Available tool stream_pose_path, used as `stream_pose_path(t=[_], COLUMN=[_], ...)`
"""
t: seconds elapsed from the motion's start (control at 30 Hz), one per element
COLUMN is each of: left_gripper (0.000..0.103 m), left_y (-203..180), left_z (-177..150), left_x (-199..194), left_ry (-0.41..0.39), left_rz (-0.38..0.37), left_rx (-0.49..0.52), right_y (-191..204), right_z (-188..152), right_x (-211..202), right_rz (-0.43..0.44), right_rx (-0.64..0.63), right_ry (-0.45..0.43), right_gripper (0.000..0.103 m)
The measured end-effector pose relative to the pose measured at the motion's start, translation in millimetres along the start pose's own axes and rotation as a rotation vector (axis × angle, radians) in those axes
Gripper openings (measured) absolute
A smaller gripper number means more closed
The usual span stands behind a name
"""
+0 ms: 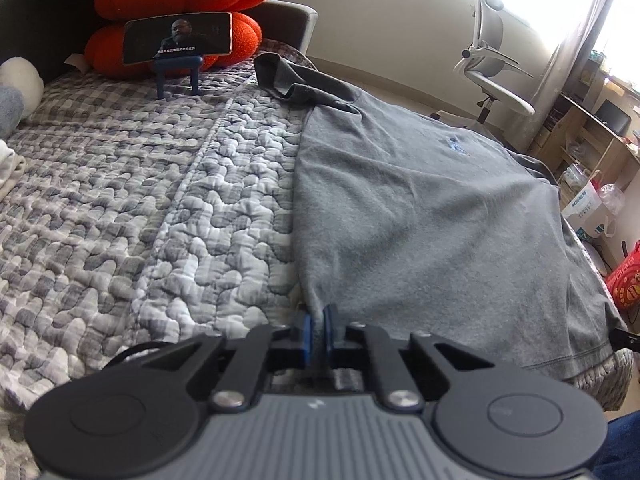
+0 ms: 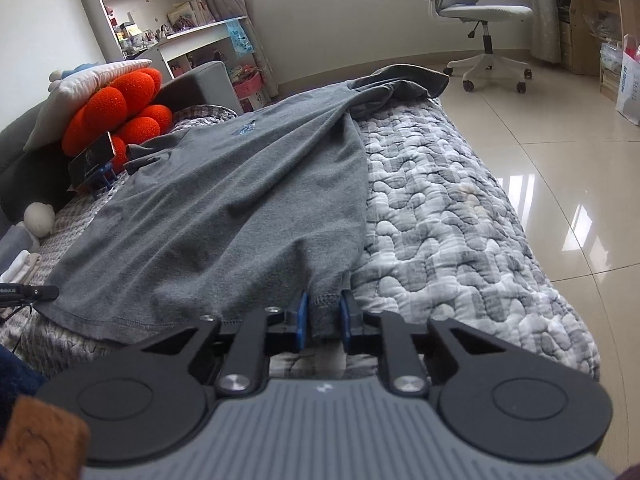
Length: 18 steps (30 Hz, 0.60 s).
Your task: Fold clothes
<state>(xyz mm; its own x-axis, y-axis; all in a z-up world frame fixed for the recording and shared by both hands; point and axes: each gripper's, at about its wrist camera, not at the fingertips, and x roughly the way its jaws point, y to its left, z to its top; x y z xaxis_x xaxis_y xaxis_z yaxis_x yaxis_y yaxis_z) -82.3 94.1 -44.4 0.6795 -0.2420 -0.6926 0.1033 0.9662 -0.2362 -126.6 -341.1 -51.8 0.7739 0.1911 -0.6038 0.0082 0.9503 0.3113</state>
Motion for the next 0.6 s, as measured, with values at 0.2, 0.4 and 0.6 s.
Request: stream_pose_path(t=[0.2, 0.4, 0.6], left_gripper=[0.005, 0.005, 0.005], left_y=[-5.5, -14.1, -9.9], left_z=[10.4, -0.3, -27.4], left_x=[-43.0, -68.8, -37.9], left_ry=[-0.042, -0.043, 0.029], left_rz=[-0.036, -0.047, -0.004], left_rx=[0.002, 0.053, 0.053], right_y=[23.1, 39.9, 31.7], right_z=[18.4, 30.5, -1.4], right_x=[-44.8, -95.5, -53.8], right_rz=[-0.013, -0.043, -0.201], right_rx=[-0.045, -0.098, -0.142], right_ry=[-0.116, -0.162, -0.009], right_gripper=[0.008, 0.008, 0.008])
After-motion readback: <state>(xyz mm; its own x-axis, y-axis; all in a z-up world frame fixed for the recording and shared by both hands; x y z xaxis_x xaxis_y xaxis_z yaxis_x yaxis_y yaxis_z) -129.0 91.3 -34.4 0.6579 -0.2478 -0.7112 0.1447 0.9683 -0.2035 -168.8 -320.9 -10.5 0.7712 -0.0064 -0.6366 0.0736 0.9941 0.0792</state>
